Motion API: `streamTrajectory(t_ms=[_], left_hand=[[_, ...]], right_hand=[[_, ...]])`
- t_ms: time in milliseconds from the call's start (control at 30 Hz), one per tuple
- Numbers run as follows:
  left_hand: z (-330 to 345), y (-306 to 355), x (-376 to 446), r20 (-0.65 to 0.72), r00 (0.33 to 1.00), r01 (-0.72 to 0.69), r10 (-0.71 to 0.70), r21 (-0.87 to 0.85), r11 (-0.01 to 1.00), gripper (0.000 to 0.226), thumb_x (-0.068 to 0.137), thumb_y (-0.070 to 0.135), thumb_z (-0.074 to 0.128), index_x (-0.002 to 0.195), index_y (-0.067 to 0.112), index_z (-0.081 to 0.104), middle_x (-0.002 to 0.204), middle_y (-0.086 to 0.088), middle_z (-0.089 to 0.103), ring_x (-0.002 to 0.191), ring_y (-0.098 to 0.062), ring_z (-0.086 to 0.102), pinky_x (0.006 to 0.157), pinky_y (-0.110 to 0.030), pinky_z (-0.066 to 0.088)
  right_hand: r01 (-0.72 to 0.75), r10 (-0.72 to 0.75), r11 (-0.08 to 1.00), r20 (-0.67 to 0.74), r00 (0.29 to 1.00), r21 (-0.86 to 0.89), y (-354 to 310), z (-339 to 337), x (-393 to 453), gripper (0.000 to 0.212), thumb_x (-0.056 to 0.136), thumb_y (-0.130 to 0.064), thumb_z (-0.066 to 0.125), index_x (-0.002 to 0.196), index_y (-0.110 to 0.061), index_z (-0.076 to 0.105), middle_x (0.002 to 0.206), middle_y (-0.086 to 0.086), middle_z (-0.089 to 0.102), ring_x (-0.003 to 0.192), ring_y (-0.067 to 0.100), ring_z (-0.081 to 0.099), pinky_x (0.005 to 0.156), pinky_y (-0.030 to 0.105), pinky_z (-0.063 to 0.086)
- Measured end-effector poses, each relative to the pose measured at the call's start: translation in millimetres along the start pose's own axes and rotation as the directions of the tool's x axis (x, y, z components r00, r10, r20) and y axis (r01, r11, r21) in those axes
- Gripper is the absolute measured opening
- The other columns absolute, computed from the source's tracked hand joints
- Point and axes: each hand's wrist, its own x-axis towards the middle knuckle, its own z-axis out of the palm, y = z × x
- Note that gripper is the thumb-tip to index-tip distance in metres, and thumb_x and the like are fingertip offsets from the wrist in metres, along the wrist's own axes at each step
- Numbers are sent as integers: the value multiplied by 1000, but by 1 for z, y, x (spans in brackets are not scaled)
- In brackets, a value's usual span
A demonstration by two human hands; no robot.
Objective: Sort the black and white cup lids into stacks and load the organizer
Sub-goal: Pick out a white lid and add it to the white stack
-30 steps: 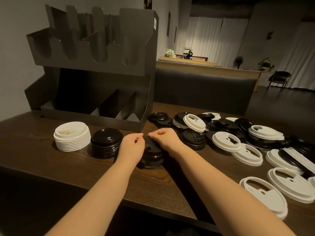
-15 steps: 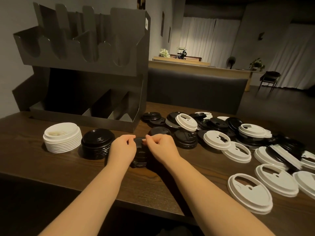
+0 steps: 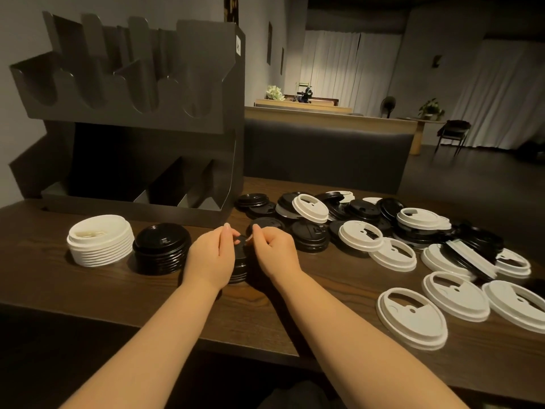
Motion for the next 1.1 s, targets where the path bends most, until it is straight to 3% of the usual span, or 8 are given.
streamTrajectory(t_ms=[300, 500, 600, 733, 800, 900, 1000, 1100], left_hand=[[0, 10, -5, -45, 981, -166, 187, 294, 941, 57, 97, 40, 20, 89, 14, 71, 90, 1, 67, 97, -20, 59, 104, -45, 32], [18, 46, -12, -43, 939, -330, 341, 161, 930, 54, 93, 39, 22, 98, 16, 71, 106, 0, 67, 117, -19, 54, 106, -41, 31], [40, 81, -21, -4, 926, -377, 377, -31, 926, 61, 92, 45, 18, 101, 13, 69, 102, 0, 65, 105, -13, 55, 99, -29, 35], [78, 115, -32, 253, 911, -221, 326, -367, 904, 50, 100, 43, 24, 114, 17, 64, 114, 5, 61, 104, 0, 51, 94, -13, 36], [94, 129, -40, 414, 864, -59, 287, -483, 874, 51, 99, 51, 24, 121, 22, 60, 119, 12, 58, 114, -1, 49, 100, -20, 37], [116, 141, -54, 634, 730, -3, 256, -371, 929, 52, 95, 56, 37, 135, 26, 49, 119, 17, 53, 114, -2, 48, 98, -23, 36], [132, 139, -56, 813, 550, -105, 191, -160, 982, 82, 75, 75, 52, 142, 29, 43, 137, 10, 51, 126, -12, 48, 109, -39, 38], [134, 141, -53, 836, 518, -255, 180, -50, 966, 103, 50, 83, 58, 138, 31, 49, 142, 11, 48, 131, -13, 44, 110, -42, 37]], right_hand=[[-137, 126, 980, 86, 988, 145, -2, -8, -9, 49, 102, -37, 33, 86, -10, 71, 91, 8, 69, 90, 17, 61, 87, 35, 46], [-74, 80, 980, -25, 996, 187, -3, -43, -12, 53, 102, -39, 28, 92, -9, 71, 91, 8, 69, 90, 18, 63, 88, 37, 48], [-118, 130, 975, -55, 990, 186, 11, -71, -12, 58, 101, -44, 26, 84, -9, 69, 79, 9, 68, 81, 21, 64, 82, 41, 51], [-149, 171, 977, -152, 974, 150, 33, -120, -26, 55, 102, -39, 28, 78, -9, 67, 72, 6, 64, 73, 15, 61, 69, 29, 46], [-134, 156, 985, -229, 961, 109, 48, -146, -36, 55, 102, -37, 29, 83, -5, 70, 79, 10, 68, 79, 17, 63, 71, 27, 46], [-183, 179, 983, -356, 917, 22, 72, -176, -56, 56, 102, -36, 29, 80, -6, 70, 71, 10, 65, 76, 20, 61, 71, 32, 46], [-294, 245, 954, -418, 875, -55, 93, -193, -72, 55, 102, -34, 31, 79, -3, 70, 68, 11, 64, 74, 22, 61, 73, 36, 47], [-366, 235, 900, -444, 865, -235, 109, -200, -82, 49, 98, -30, 38, 68, -2, 64, 68, 13, 61, 74, 28, 59, 70, 42, 47]])
